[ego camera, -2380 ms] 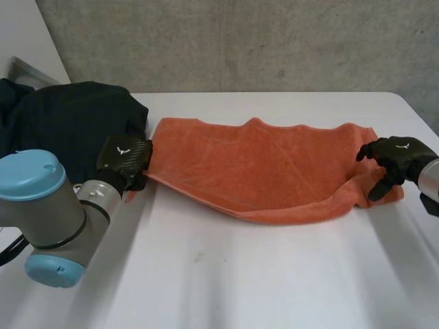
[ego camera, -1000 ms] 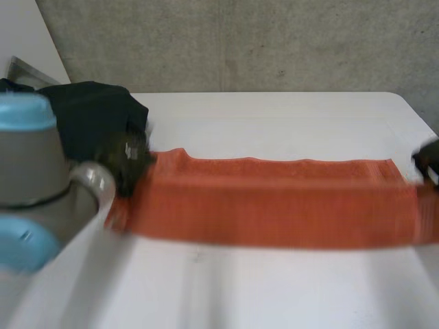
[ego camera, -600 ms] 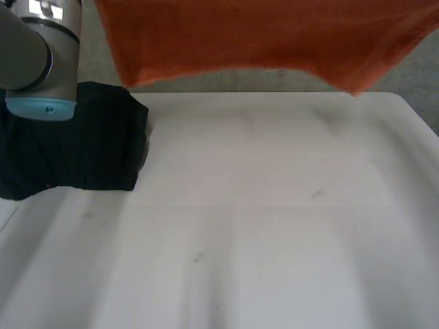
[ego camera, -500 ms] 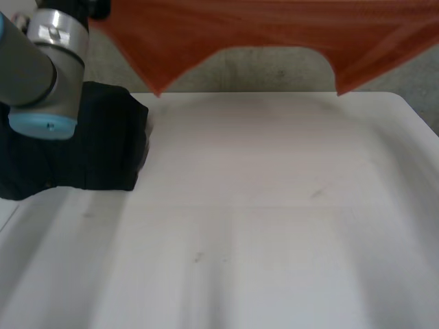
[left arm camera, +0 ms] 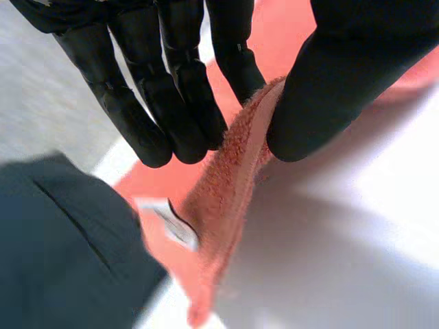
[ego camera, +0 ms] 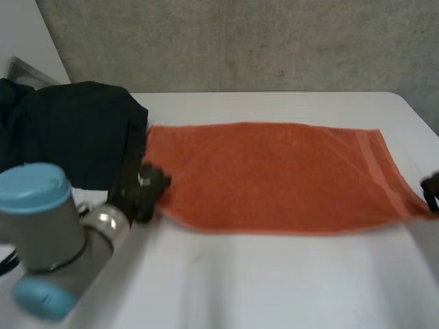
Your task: Fold the laundry.
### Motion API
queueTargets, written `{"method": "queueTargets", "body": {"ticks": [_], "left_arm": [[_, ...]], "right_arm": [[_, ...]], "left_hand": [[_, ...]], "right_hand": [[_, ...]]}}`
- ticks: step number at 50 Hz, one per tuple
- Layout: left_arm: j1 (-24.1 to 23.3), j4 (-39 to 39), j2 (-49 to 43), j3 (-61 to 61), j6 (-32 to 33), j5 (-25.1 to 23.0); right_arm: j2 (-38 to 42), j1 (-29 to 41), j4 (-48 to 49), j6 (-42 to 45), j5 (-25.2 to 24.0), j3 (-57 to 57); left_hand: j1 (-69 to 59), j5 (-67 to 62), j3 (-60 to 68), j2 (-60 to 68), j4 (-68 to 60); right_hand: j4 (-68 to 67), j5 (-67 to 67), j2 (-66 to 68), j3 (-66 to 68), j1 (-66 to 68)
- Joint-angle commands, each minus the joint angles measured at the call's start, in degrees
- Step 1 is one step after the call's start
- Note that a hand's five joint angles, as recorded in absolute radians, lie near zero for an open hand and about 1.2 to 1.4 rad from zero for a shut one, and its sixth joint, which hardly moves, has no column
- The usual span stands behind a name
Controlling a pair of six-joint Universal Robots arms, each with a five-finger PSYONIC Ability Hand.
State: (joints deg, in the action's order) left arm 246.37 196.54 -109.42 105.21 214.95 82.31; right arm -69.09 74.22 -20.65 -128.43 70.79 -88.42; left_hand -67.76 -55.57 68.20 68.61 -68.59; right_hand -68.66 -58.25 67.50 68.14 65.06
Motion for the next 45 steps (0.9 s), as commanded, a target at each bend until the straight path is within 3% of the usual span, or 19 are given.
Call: {"method": "queueTargets", "body": {"ticks": [1,3,5,13,22,34,45], "left_arm": [[-2.65,-23.81,10.45,7.30,9.69,6.72],[-2.74,-31.52,10.81,6.69,11.28,8.47],[-2.91,-33.41,10.81,5.54,11.46,8.49],[-3.53,-24.55,4.49,-5.70,10.23,7.25],[-5.28,-11.01,-11.84,-25.54,10.40,7.52],[-5.37,-10.03,-29.34,-47.35,13.13,9.62],[-5.73,-9.60,-35.24,-54.84,16.12,12.00]], "right_arm": [[-7.81,-10.32,-22.40,21.00,-1.01,-4.13],[-8.16,-11.29,-24.43,25.31,-2.49,-4.13],[-7.81,-11.03,-23.57,24.64,-3.11,-3.96],[-2.98,-6.46,-9.08,10.93,-3.74,0.26],[4.13,-1.11,8.40,-1.99,-2.33,5.62],[10.29,3.47,25.11,-5.95,0.31,8.35],[16.96,6.37,36.46,-8.07,3.73,12.12]], "left_hand": [[-12.24,-14.43,11.80,11.39,-11.41],[-12.24,-14.43,11.80,11.39,-11.41],[-12.24,-14.43,11.80,11.39,-11.41],[-12.24,-14.43,11.80,11.39,-11.41],[-12.24,-14.43,11.80,11.39,-11.41],[-12.24,-14.43,11.80,11.39,-11.41],[-12.24,-14.43,11.80,11.39,-11.41]], "right_hand": [[-11.34,-11.75,12.50,11.86,14.94],[-11.34,-11.75,12.50,11.86,14.94],[-11.34,-11.75,12.50,11.86,14.94],[-11.34,-11.75,12.50,11.86,14.94],[-11.34,-11.75,12.50,11.86,14.94],[-11.34,-11.75,12.50,11.86,14.94],[-11.34,-11.75,12.50,11.86,14.94]]}}
